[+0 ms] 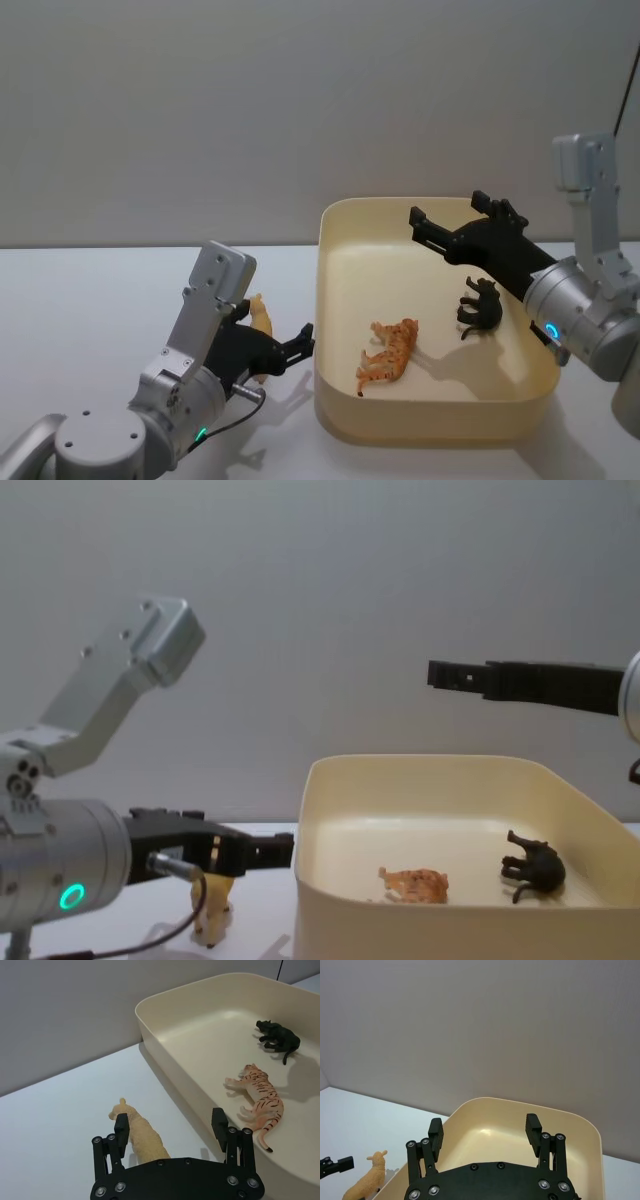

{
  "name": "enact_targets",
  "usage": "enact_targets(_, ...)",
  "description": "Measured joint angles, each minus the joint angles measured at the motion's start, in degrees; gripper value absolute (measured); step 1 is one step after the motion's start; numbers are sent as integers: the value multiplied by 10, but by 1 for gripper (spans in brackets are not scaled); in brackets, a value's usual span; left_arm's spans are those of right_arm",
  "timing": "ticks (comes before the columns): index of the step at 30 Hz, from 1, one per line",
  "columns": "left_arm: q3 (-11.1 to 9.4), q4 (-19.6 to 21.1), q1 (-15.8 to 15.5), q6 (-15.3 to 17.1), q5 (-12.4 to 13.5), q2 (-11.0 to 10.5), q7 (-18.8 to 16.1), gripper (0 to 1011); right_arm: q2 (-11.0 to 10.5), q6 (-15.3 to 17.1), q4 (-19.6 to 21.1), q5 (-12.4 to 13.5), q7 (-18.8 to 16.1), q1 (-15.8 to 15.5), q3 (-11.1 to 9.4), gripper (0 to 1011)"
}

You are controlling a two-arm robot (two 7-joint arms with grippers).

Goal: Pick up the toy alternately with two hands and place it into the central storage box.

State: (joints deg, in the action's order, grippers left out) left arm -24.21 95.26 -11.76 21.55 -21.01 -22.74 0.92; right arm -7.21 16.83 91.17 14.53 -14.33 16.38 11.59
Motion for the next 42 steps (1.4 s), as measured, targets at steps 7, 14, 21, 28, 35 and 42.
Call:
enact_targets(7,-1,-21,-5,20,-11,13,-20,1001,0,0,0,0,0,0,0,1001)
enact_targets(14,1,-40,-9,32,-20,22,-35,1001,0,0,0,0,0,0,0,1001)
enact_targets(21,2,-52,-11,39,-26,27,-42,881,0,0,0,0,0,0,0,1001)
enact_targets(28,3,-58,-12,43,-29,30,-47,672,0,0,0,0,0,0,0,1001)
enact_targets(35,3,-62,-13,45,-30,32,-49,450,0,0,0,0,0,0,0,1001)
enact_targets(42,4,-62,-13,45,-30,32,-52,359,0,0,0,0,0,0,0,1001)
